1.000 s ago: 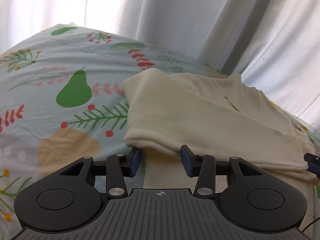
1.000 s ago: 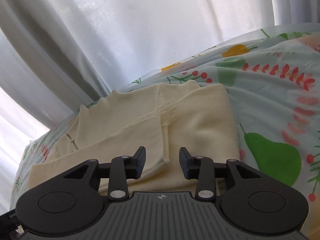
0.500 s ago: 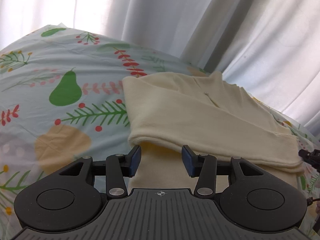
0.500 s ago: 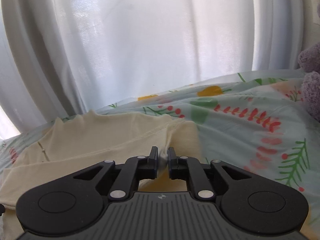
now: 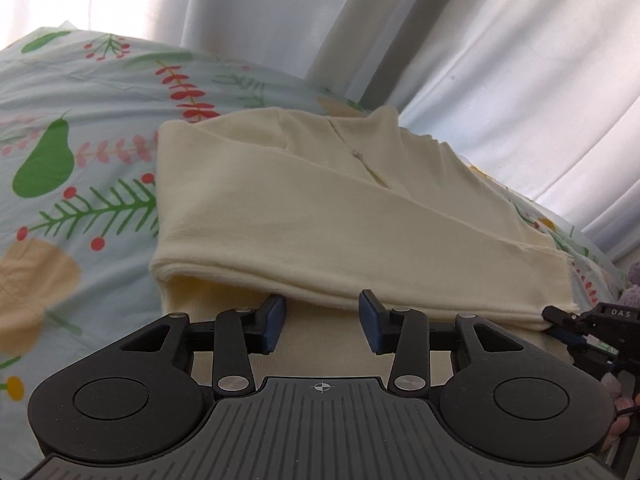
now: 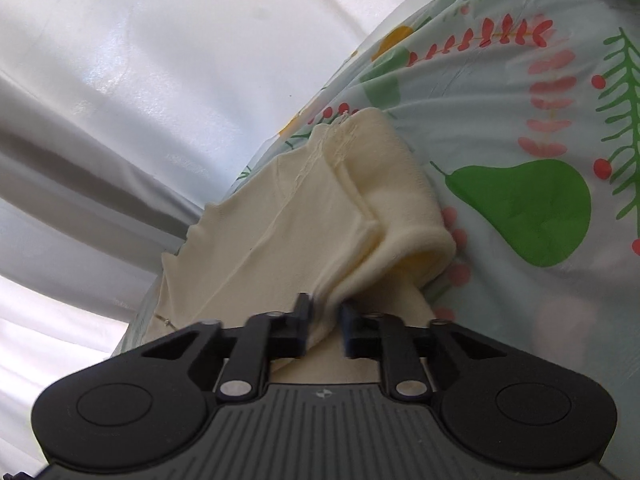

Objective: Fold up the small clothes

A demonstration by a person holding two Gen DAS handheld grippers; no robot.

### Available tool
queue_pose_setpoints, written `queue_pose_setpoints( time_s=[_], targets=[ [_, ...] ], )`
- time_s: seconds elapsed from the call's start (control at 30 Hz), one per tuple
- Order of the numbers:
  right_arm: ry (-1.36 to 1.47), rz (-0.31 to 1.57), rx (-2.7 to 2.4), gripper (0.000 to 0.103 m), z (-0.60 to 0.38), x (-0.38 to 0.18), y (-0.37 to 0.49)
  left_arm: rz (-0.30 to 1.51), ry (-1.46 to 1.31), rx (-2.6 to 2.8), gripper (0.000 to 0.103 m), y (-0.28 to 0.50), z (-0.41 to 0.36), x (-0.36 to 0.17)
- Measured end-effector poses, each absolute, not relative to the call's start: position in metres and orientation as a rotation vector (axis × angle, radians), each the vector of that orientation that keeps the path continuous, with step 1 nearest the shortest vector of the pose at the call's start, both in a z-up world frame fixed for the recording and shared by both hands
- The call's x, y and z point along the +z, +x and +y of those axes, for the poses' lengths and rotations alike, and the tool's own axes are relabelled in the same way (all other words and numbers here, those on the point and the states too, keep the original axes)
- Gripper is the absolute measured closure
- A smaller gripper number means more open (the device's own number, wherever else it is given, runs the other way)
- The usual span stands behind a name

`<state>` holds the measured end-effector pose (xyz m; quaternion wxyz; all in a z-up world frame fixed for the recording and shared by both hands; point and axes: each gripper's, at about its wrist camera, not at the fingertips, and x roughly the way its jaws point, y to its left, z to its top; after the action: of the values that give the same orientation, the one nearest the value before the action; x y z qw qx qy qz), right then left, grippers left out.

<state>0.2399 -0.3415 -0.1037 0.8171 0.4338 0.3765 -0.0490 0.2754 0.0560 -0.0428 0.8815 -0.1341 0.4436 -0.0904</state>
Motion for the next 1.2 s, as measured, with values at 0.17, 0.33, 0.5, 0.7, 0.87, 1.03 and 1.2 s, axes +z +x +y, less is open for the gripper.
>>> queue_pose_setpoints(
  time_s=[0.17,0.33,0.5,0.7,0.87,1.03,1.2],
  targets=[
    [0.806,0.754,-0.100,0.094,-0.337,-0.092,0.257,0.894,-0.249,-0.140,0.061,0.289,0.054,-0.043],
    [0.796,0.724,-0.096,0.094,-0.341,-0.095,0.268,0.870,-0.242,-0.099,0.060,0.293,0.053,-0.045],
    [0.774,0.793,-0.057,0.071,-0.343,-0.091,0.255,0.897,-0.231,-0.136,0.060,0.281,0.060,-0.037],
    [0.787,0.763,-0.077,0.078,-0.345,-0.092,0.249,0.861,-0.189,-0.103,0.058,0.283,0.066,-0.032],
    [0.682,0.779,-0.091,0.093,-0.334,-0.097,0.253,0.871,-0.214,-0.051,0.063,0.301,0.077,-0.045],
    [0.612,0.815,-0.065,0.089,-0.332,-0.091,0.248,0.898,-0.224,-0.045,0.060,0.290,0.079,-0.038],
    [0.510,0.950,0.178,0.079,-0.312,-0.079,0.199,0.926,-0.165,-0.072,0.042,0.241,0.070,-0.022]
  ],
)
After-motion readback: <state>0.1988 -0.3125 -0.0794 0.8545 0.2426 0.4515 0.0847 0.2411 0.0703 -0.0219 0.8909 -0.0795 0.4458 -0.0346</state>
